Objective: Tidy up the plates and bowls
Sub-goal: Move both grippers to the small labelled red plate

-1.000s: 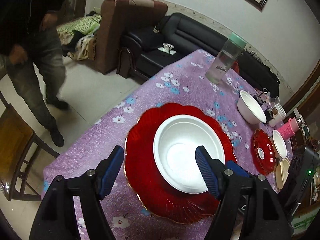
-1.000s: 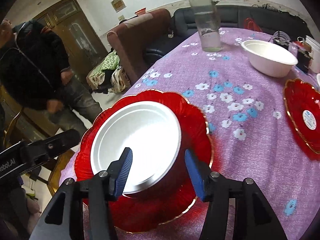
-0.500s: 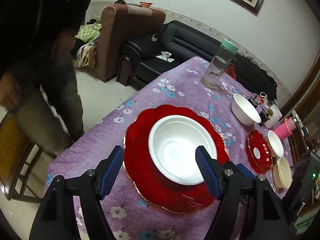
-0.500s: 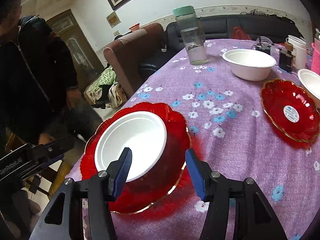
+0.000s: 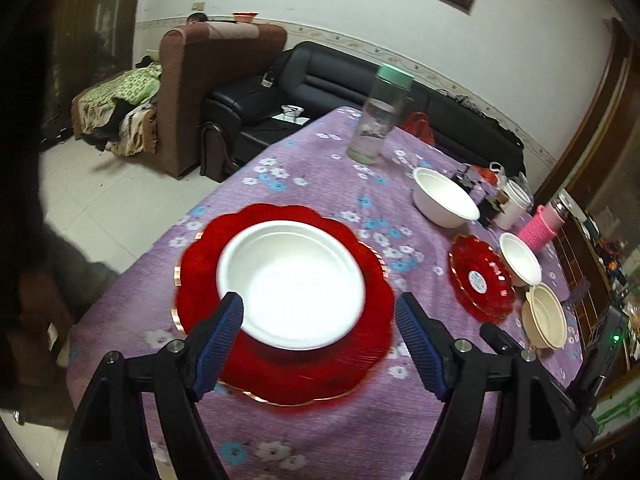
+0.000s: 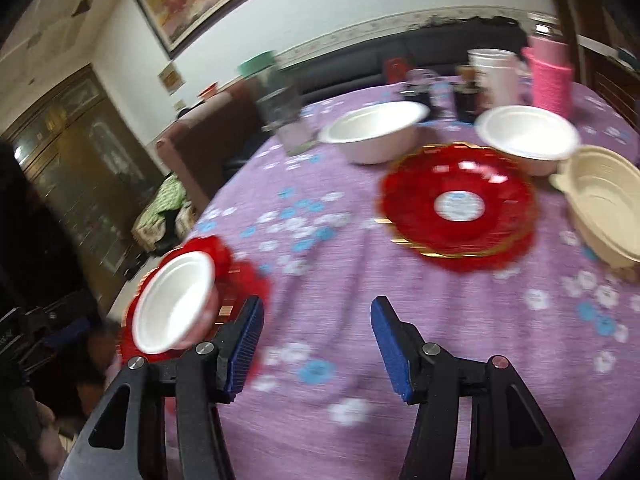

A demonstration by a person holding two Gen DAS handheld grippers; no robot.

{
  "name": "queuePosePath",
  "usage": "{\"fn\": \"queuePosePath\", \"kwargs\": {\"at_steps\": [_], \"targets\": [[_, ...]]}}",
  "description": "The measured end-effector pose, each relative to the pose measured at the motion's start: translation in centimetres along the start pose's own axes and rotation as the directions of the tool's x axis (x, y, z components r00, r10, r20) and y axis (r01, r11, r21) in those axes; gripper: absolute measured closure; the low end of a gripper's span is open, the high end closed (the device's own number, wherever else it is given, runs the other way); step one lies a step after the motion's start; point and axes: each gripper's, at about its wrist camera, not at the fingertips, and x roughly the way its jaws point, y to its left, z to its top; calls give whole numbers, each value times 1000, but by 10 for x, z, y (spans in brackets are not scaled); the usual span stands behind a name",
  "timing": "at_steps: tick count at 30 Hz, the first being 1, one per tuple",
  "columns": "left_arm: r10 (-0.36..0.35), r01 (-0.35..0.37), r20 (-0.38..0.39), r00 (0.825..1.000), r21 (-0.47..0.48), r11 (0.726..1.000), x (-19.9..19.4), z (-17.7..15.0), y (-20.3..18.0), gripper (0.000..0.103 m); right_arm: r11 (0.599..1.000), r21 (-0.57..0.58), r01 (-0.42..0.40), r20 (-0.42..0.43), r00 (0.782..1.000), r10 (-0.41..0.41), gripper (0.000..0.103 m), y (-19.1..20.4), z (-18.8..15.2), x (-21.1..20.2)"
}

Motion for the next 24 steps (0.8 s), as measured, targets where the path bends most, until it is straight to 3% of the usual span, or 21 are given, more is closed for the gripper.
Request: {"fn": "queuePosePath", "kwargs": {"at_steps": [9,13,19,24], "targets": [[-79,87,-81,994,96,992,30,10,-65,25,987,130,97,-2,995,-98,43,-67,19,3],[-69,88,-134,989,140,986,64,17,-100,25,969,208,136,-25,991,-134,43,-91,30,15],[-75,108,-273,959,105,989,140,24,-134,26,944,277,178,-89,983,-159,43,-113,46,46],[-87,115,-348,933,60,992,187,24,-155,26,941,285,181,-74,983,-166,43,-117,56,57]]}}
